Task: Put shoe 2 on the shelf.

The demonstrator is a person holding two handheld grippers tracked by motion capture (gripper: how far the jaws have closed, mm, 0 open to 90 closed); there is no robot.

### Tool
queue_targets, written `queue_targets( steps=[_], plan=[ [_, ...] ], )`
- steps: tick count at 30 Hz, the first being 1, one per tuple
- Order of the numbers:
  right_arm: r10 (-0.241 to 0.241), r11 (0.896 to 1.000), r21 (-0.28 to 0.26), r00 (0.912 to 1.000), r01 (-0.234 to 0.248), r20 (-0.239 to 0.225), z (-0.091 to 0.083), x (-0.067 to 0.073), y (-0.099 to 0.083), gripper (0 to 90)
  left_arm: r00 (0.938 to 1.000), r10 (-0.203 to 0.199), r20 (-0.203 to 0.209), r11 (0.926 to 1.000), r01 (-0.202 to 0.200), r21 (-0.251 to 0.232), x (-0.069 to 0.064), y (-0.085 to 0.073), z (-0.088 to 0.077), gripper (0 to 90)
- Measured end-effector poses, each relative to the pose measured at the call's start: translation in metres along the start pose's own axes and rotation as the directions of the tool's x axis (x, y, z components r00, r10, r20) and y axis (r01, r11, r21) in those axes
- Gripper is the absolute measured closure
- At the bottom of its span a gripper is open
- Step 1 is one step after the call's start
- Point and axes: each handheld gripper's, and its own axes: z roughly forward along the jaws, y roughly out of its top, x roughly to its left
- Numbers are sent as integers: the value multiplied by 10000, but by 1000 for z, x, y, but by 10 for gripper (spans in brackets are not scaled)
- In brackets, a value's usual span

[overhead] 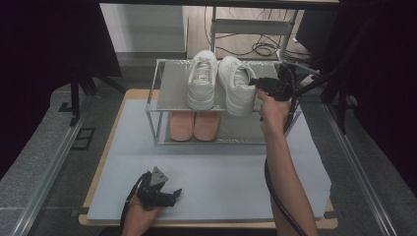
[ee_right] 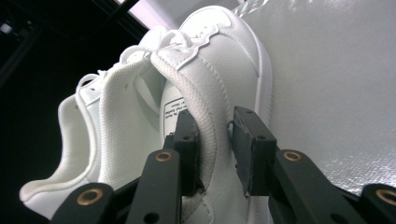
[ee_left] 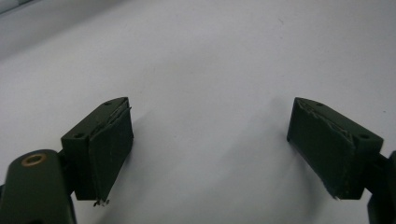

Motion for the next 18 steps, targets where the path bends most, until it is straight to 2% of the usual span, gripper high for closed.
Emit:
queue_targets(
  steps=[1, 3, 5, 6, 7, 9, 13, 15, 18],
  plan=[
    [43, 10000, 56, 9999, -42, -99, 0, -1, 0, 697, 10000, -2, 0, 10000, 2, -3, 0, 0, 0, 146],
    [212, 9997, 136, 9979, -204, -609, -1, -7, 1, 644, 10000, -4, 3, 10000, 4, 2, 0, 0, 0, 146],
    [510, 9984, 312, 9904, -474, -1284, -3, -13, 3, 608, 10000, 18, 4, 10000, -18, 10, 0, 0, 0, 145],
    [583, 9978, 395, 9840, -524, -1685, -3, -15, 3, 602, 10000, 16, 5, 10000, -16, 12, 0, 0, 0, 145],
    [591, 9979, 385, 9809, -528, -1852, -4, -17, 3, 601, 10000, 31, -3, 10000, -31, 20, 0, 0, 0, 145],
    [240, 9995, 230, 9807, -199, -1943, -8, -18, 3, 601, 10000, -24, -5, 10000, 24, -25, 0, 0, 0, 145],
    [16, 9998, 176, 9713, 27, -2379, -16, -22, 2, 599, 10000, -29, 1, 10000, 29, -22, 0, 0, 0, 145],
    [-143, 9997, 153, 9692, 186, -2457, -22, -25, 1, 601, 10000, -27, 0, 10000, 27, -24, 0, 0, 0, 145],
    [-302, 9993, 146, 9607, 356, -2761, -29, -30, -1, 610, 10000, -28, -3, 10000, 28, -26, 0, 0, 0, 145]
  ],
)
